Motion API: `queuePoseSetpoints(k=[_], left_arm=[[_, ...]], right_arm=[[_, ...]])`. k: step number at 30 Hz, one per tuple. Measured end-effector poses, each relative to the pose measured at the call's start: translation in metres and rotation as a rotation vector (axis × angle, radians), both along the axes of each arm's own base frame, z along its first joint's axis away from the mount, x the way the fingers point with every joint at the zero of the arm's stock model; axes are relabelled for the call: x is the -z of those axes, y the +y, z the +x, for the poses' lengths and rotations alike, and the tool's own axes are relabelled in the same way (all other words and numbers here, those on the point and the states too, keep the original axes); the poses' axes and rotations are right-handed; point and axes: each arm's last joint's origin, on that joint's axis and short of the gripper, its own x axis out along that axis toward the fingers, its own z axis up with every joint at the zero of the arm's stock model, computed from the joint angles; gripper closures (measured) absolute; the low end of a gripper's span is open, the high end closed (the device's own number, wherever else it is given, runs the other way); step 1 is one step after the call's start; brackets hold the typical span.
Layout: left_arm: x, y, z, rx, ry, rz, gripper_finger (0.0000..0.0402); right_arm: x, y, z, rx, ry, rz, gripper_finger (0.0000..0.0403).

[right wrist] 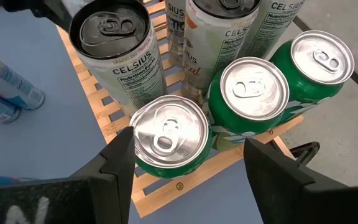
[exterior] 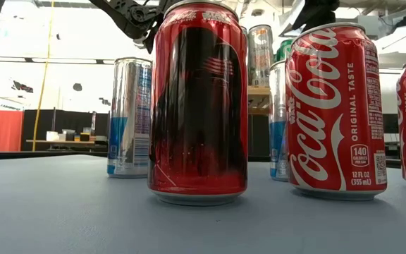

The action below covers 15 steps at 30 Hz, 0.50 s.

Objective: Place canned beverage on shelf
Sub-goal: Put the white-blue soda can on the shelf aligned with the other white-blue soda can

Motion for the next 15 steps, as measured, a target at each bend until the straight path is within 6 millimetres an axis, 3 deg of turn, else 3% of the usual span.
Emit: queuePoseSetpoints(k=[15], left_arm=[[0.0004, -0.0078, 0.0036, -0.043, 0.018, 0.003, 0.0085]], right_arm=[[0.0, 0.0015, 0.001, -0.009, -0.001, 0.003, 0.0163]])
